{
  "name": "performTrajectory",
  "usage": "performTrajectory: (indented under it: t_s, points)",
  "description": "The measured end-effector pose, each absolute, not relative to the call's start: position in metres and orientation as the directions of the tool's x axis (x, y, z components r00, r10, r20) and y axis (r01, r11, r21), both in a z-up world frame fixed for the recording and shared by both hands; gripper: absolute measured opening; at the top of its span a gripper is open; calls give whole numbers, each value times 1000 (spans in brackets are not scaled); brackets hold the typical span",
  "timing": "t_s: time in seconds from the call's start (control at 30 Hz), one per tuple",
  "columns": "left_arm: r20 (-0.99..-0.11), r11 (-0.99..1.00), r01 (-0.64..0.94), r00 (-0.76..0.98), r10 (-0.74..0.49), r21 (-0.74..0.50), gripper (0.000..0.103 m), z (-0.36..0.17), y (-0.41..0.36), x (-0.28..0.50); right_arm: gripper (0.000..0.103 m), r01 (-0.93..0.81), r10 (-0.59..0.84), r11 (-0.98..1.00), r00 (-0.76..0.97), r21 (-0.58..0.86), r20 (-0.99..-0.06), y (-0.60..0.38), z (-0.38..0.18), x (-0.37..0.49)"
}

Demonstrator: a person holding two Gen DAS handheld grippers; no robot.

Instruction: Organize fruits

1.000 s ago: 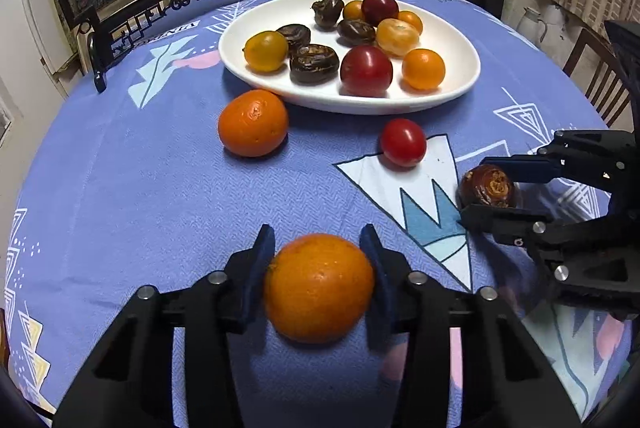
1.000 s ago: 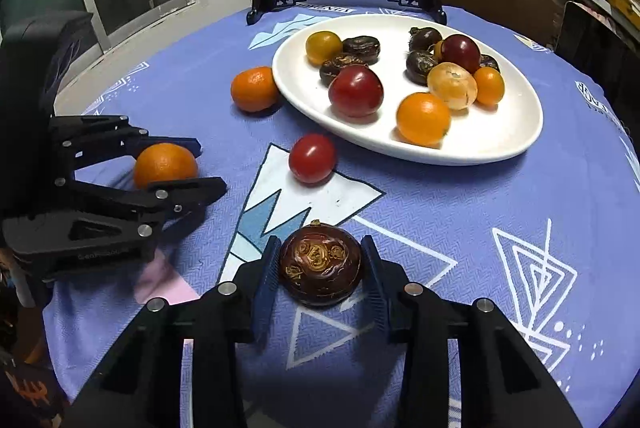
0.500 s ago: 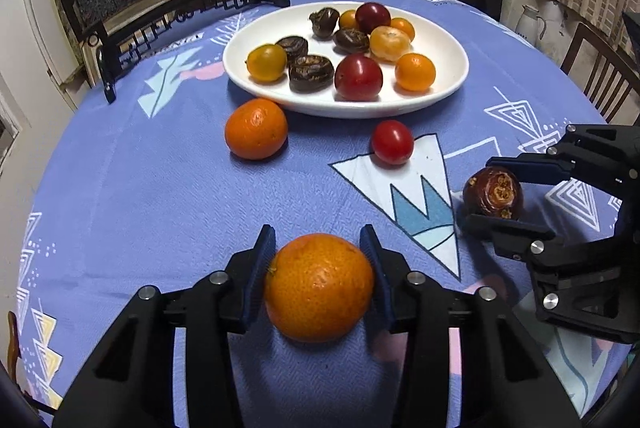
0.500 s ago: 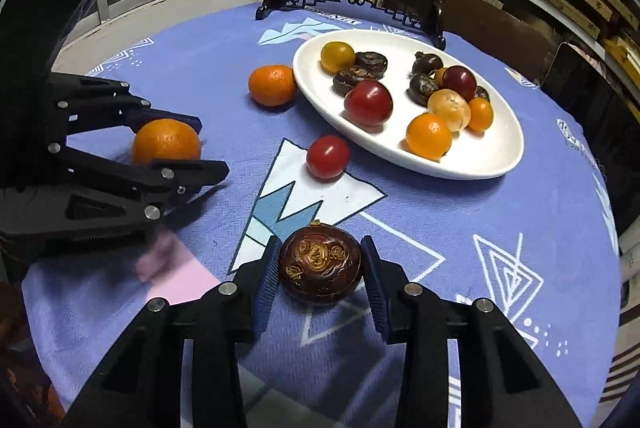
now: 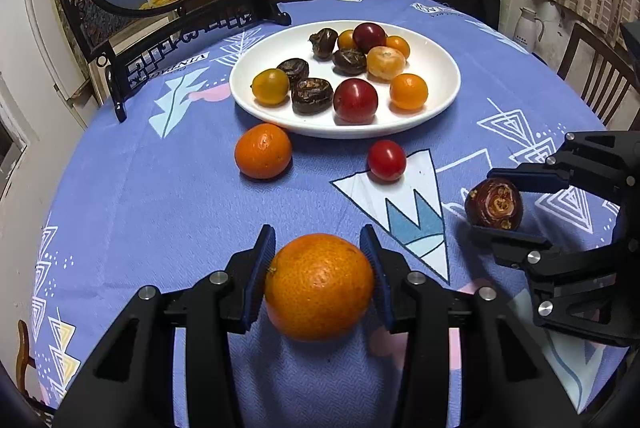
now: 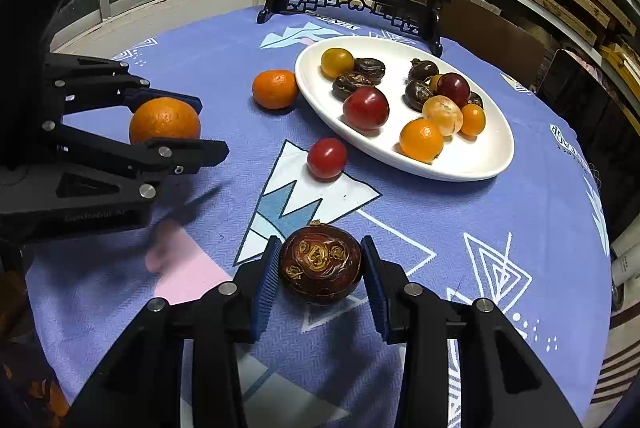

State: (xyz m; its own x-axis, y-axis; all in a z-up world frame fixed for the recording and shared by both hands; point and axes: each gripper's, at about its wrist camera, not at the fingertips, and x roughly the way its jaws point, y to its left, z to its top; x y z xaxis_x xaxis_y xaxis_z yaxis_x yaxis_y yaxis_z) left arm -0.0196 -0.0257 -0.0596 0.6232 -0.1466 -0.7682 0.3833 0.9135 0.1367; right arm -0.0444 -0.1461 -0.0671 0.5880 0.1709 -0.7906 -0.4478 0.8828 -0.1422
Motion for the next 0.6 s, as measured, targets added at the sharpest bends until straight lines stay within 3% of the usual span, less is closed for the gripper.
performTrajectory:
  t_s: [0.6]
  points:
    - [-756,902,389,643,-122,186,43,-64,-32,-14,41,-465,213,881,554,-87,-805,-146,-72,-41]
